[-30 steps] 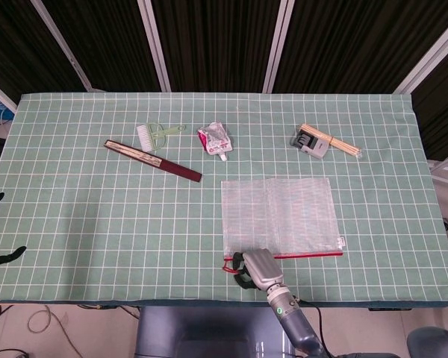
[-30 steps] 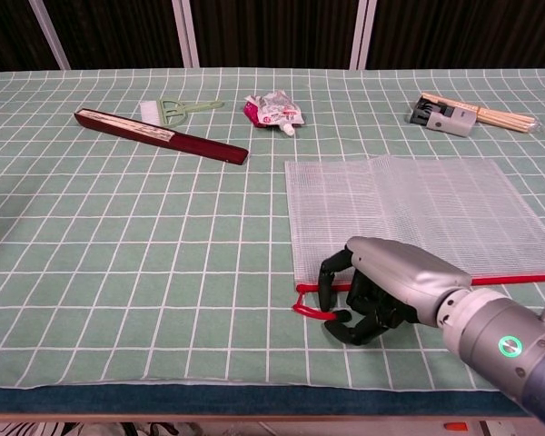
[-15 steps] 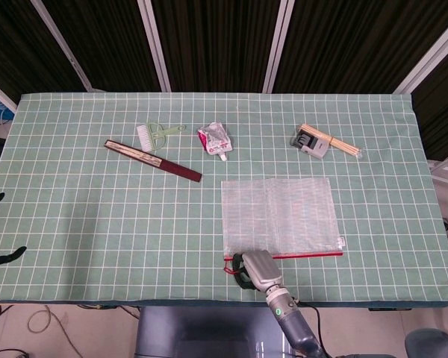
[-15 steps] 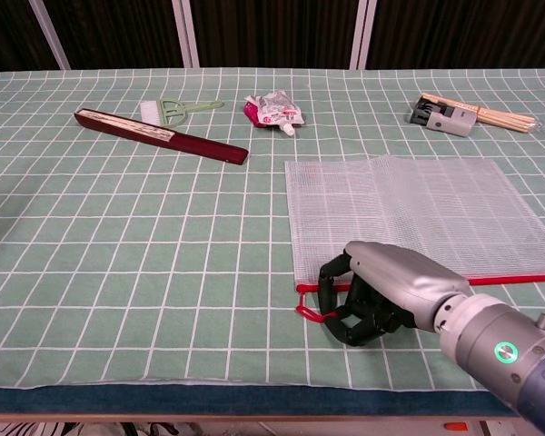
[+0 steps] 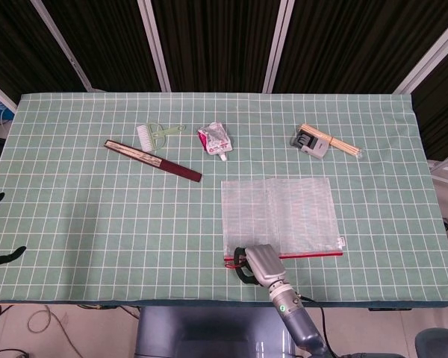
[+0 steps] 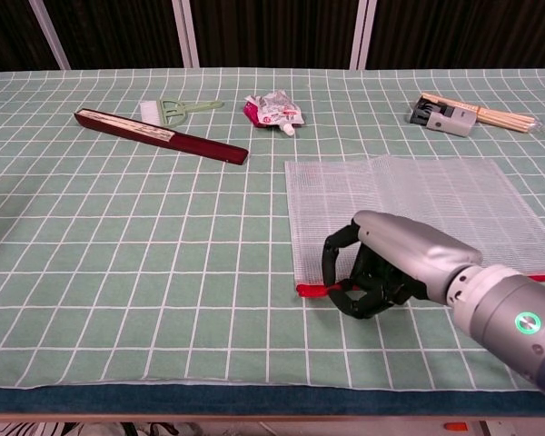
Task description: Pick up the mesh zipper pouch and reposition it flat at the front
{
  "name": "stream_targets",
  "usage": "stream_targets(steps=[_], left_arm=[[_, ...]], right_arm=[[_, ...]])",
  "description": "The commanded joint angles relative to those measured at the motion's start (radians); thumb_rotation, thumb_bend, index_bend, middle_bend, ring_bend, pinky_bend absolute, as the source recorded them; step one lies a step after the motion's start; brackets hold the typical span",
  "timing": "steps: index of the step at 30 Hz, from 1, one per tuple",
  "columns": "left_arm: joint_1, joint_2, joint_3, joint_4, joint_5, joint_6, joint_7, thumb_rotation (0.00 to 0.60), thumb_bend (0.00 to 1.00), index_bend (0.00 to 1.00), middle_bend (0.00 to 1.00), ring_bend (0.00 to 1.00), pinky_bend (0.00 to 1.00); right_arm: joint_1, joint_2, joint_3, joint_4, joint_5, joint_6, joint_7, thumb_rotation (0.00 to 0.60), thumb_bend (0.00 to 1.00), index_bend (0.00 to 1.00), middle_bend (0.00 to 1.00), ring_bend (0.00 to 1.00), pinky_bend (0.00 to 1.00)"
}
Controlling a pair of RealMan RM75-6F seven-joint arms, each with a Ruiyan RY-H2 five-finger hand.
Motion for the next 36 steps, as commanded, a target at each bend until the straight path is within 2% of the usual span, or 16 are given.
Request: stream_targets(steps=[1,7,14,17,21,26,31,36], left_arm=[[0.0,-0.005,-0.001,0.002,0.003,0.008,0.015,0.6,0.07,0.0,0.0,0.0,0.0],[-0.007,-0.007,0.001,0.0,0.019,0.014,0.055,0.6,0.07,0.0,0.0,0.0,0.0],[-0.068,0.031,-0.014,-0.084,0.039,-0.049,0.124,0.6,0.11,0.0,0.0,0.0,0.0],[-0.11,0.045,-0.037,-0.131,0.045,-0.076,0.173,0.6,0.13,0.02,0.0,0.0,0.0],[-0.186,0.058,-0.078,-0.186,0.039,-0.139,0.243,0.6,0.14,0.13,0.0,0.0,0.0],[-0.285,0.042,-0.129,-0.209,0.025,-0.219,0.305,0.6,0.16,0.19,0.0,0.0,0.0],[-0.405,0.008,-0.184,-0.215,-0.043,-0.342,0.333,0.6,0.18,0.25,0.0,0.0,0.0],[-0.509,-0.028,-0.217,-0.211,-0.102,-0.449,0.345,0.6,0.19,0.32,0.03,0.0,0.0]], right_arm=[[0.008,0.027,0.025,-0.036,-0.008,0.009,-0.002,0.6,0.57,0.72,1.0,1.0,0.96],[0.026,0.086,0.079,-0.112,0.003,0.015,-0.02,0.6,0.57,0.72,1.0,1.0,0.96],[0.057,0.15,0.153,-0.198,0.044,0.015,-0.041,0.6,0.57,0.72,1.0,1.0,0.96],[0.075,0.174,0.187,-0.23,0.065,0.013,-0.049,0.6,0.57,0.73,1.0,1.0,0.96],[0.1,0.198,0.224,-0.26,0.101,0.009,-0.06,0.6,0.57,0.73,1.0,1.0,0.96],[0.128,0.212,0.256,-0.276,0.137,0.006,-0.074,0.6,0.57,0.73,1.0,1.0,0.96],[0.169,0.218,0.292,-0.284,0.185,0.005,-0.092,0.6,0.57,0.73,1.0,1.0,0.96],[0.204,0.218,0.313,-0.293,0.215,0.012,-0.111,0.6,0.57,0.73,1.0,1.0,0.96]])
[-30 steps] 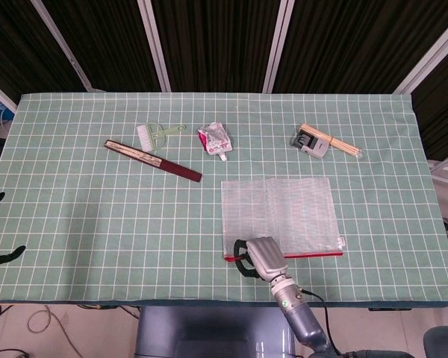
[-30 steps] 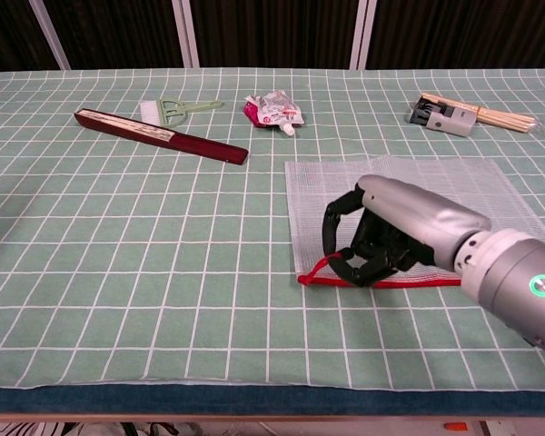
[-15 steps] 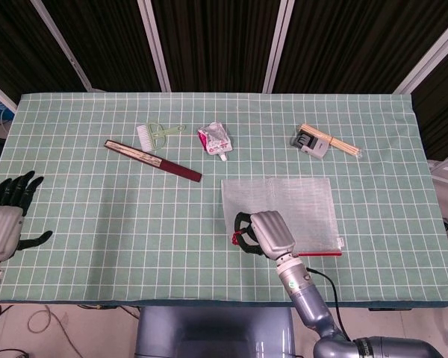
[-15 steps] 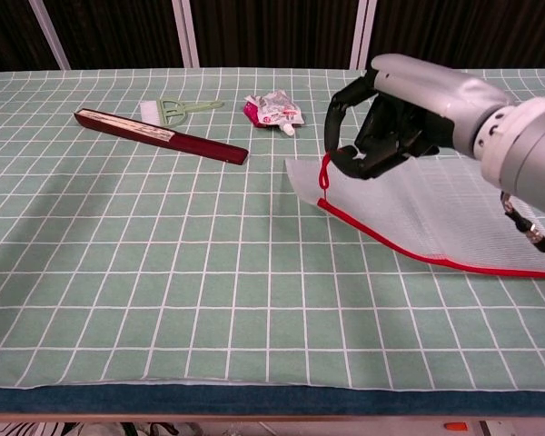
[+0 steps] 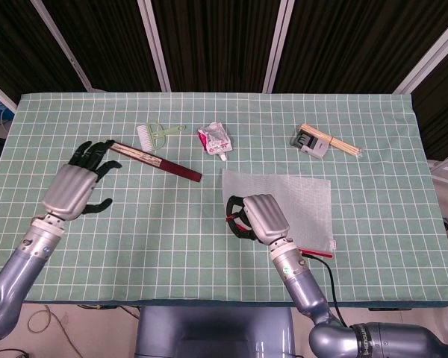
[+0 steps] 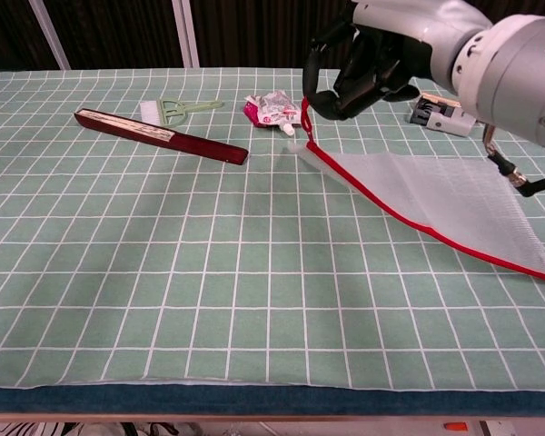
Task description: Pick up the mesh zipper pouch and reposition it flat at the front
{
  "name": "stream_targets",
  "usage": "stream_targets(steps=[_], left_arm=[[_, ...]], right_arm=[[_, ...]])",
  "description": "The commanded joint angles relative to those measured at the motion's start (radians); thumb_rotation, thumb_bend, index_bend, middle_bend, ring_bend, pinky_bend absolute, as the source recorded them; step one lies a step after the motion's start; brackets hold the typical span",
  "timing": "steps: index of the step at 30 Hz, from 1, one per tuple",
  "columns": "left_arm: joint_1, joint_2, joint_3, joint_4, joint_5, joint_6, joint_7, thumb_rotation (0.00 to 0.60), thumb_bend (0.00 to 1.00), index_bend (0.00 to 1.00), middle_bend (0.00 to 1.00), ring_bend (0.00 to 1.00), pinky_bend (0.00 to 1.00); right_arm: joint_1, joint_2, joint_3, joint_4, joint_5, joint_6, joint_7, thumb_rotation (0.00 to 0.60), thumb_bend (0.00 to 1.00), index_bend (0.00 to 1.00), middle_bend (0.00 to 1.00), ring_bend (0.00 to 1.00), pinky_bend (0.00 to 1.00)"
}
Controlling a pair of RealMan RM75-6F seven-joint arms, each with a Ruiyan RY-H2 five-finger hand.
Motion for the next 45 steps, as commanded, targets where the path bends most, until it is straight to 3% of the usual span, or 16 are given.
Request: stream_targets(steps=[1,10,19,35,45], left_arm=[[-0.09,-0.04,-0.035,0.004,-0.062,-0.091,0.022,0.6,0.2,0.33,0.03,0.0,0.01],[-0.25,-0.133,-0.042,0.045,-0.13,-0.212,0.092,0.6,0.21,0.37,0.05,0.0,0.03],[-0.359,-0.25,-0.033,0.08,-0.21,-0.245,0.143,0.6,0.22,0.41,0.05,0.0,0.03],[-0.454,-0.369,0.0,0.108,-0.321,-0.228,0.188,0.6,0.31,0.46,0.05,0.0,0.03],[-0.469,-0.417,-0.003,0.123,-0.328,-0.16,0.178,0.6,0.34,0.46,0.05,0.0,0.03]], right_arm=[[0.02,0.001,0.01,-0.008,0.019,0.007,-0.014,0.6,0.57,0.73,1.0,1.0,0.96],[0.061,0.012,0.022,-0.026,0.065,0.034,-0.033,0.6,0.57,0.74,1.0,1.0,0.96],[0.082,0.034,0.019,-0.042,0.092,0.049,-0.023,0.6,0.57,0.74,1.0,1.0,0.96],[0.093,0.086,0.01,-0.061,0.115,0.066,0.013,0.6,0.57,0.75,1.0,1.0,0.96],[0.102,0.098,-0.002,-0.065,0.116,0.076,0.032,0.6,0.57,0.75,1.0,1.0,0.96]])
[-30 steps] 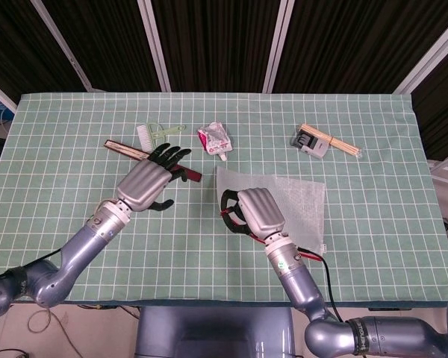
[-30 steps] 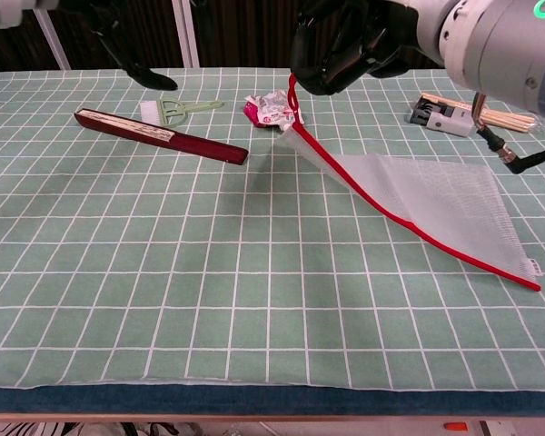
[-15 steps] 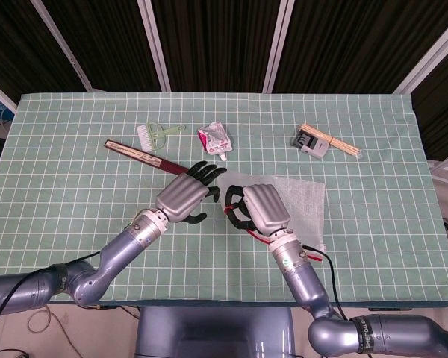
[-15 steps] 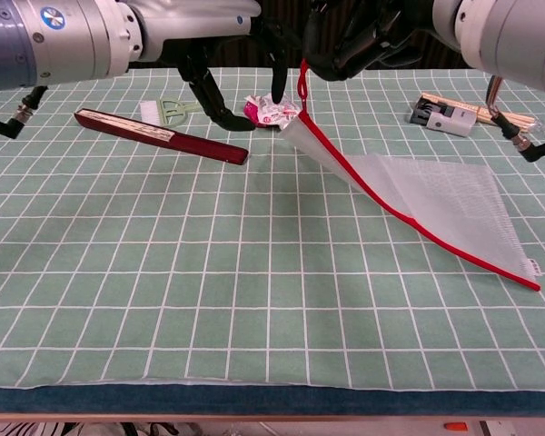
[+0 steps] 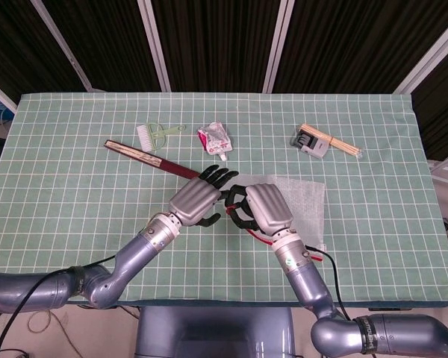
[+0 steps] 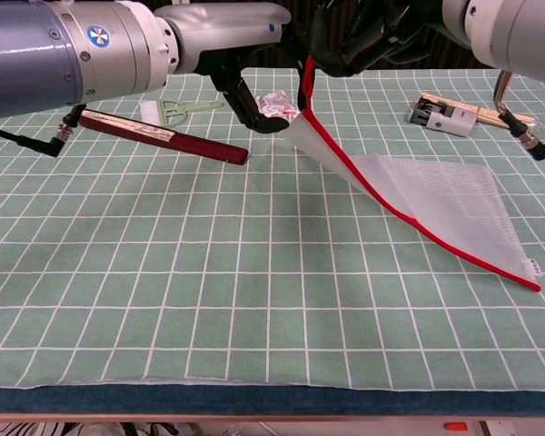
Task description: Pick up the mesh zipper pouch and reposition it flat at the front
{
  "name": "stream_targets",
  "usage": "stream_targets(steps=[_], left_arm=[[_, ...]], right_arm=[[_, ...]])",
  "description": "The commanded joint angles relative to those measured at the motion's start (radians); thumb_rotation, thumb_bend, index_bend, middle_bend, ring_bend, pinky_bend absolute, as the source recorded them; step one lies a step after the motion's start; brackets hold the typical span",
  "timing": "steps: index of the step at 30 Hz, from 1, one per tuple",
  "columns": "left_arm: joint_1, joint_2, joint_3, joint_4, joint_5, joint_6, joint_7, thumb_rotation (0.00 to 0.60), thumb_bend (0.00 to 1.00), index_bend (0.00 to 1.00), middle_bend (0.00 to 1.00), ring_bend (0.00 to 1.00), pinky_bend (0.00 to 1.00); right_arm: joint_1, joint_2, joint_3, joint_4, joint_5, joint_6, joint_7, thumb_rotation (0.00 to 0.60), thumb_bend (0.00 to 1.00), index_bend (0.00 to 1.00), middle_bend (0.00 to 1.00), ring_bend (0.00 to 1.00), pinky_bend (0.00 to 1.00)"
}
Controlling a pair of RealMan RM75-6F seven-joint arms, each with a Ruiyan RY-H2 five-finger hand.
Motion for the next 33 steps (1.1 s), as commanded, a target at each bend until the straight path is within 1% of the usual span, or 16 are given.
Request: stream_targets(steps=[1,8,13,23,33], left_arm=[[-0.004,-0.013,-0.003,0.006,-0.003,0.019,-0.006,0.6,0.34,0.46,0.05,0.0,0.03],[-0.018,-0.025,0.008,0.005,-0.03,0.015,-0.006,0.6,0.34,0.49,0.06,0.0,0.03],[-0.024,-0.04,0.014,0.006,-0.035,0.025,-0.011,0.6,0.38,0.5,0.06,0.0,0.03],[-0.028,-0.05,0.02,0.01,-0.037,0.047,-0.015,0.6,0.4,0.53,0.07,0.0,0.03],[-0.029,-0.062,0.023,0.016,-0.04,0.064,-0.025,0.6,0.41,0.58,0.09,0.0,0.03]], right_arm=[[0.002,0.004,-0.002,-0.001,0.001,0.002,0.004,0.6,0.57,0.75,1.0,1.0,0.96],[0.008,0.009,-0.009,-0.005,0.003,0.009,0.013,0.6,0.57,0.75,1.0,1.0,0.96],[0.011,0.014,-0.013,-0.01,0.005,0.017,0.017,0.6,0.57,0.75,1.0,1.0,0.96],[0.019,0.018,-0.021,-0.016,0.01,0.025,0.022,0.6,0.58,0.75,1.0,1.0,0.96],[0.022,0.023,-0.031,-0.019,0.012,0.031,0.03,0.6,0.58,0.75,1.0,1.0,0.96]])
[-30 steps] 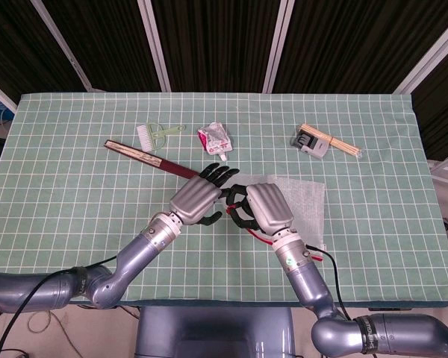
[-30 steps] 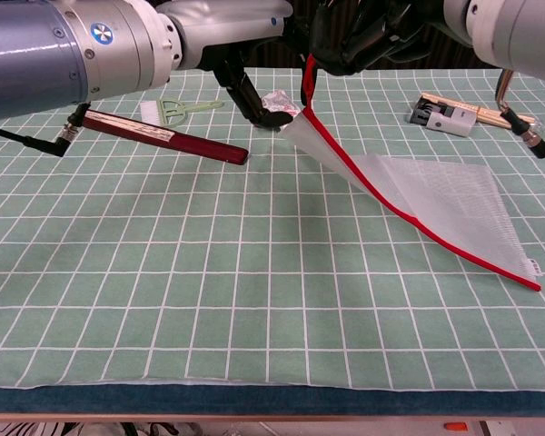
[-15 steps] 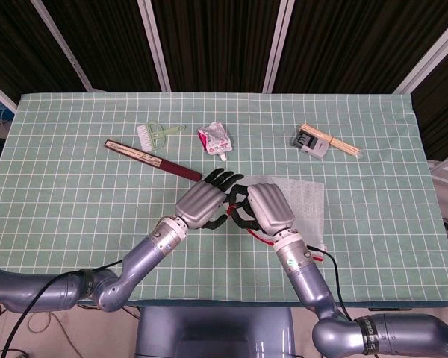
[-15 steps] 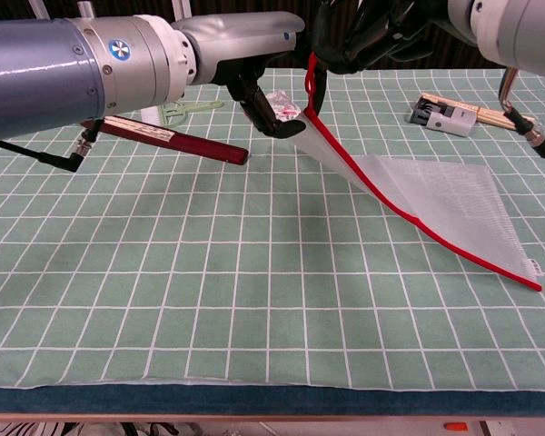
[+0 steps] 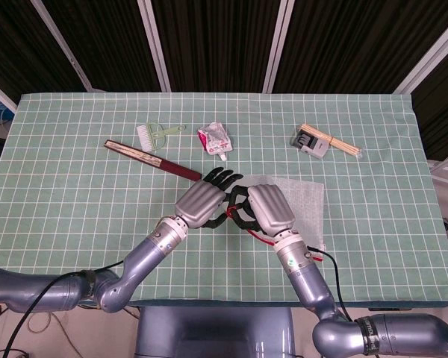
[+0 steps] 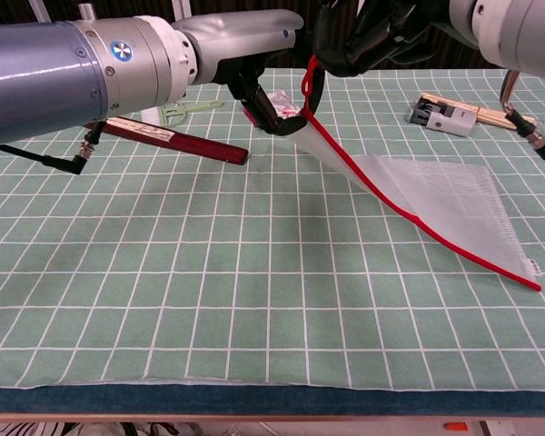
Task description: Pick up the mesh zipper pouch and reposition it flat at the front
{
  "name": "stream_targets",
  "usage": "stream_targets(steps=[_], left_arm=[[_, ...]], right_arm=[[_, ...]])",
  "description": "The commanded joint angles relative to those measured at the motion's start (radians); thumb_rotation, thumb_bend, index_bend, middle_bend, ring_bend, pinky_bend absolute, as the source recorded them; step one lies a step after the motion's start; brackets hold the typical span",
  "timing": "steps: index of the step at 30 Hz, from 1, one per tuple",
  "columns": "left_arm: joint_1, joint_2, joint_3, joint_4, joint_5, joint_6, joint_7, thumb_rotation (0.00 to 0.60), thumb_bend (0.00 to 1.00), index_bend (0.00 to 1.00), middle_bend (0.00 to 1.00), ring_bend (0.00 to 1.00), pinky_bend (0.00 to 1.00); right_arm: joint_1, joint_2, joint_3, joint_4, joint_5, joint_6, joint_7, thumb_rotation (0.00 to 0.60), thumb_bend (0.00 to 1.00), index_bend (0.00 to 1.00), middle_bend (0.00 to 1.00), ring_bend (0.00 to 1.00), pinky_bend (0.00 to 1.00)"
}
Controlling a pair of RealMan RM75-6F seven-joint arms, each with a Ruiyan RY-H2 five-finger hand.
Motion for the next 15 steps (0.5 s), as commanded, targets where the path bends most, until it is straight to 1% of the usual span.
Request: stream_targets(steps=[1,10,15], left_arm=[[0.0,-0.005,0.001,0.002,-0.001,0.006,-0.001,0.6,0.41,0.59,0.09,0.0,0.03],[0.007,-0.018,-0.004,0.002,0.004,0.045,-0.004,0.6,0.42,0.61,0.1,0.0,0.03],[0.013,-0.029,-0.02,0.003,0.005,0.08,-0.011,0.6,0.42,0.61,0.1,0.0,0.03]], right_arm=[[0.001,0.001,-0.002,-0.002,-0.001,0.001,0.002,0.6,0.58,0.75,1.0,1.0,0.96],[0.001,0.012,-0.004,-0.015,-0.007,0.012,0.007,0.6,0.58,0.75,1.0,1.0,0.96],[-0.01,0.028,-0.005,-0.026,-0.01,0.022,0.018,0.6,0.58,0.75,1.0,1.0,0.96]])
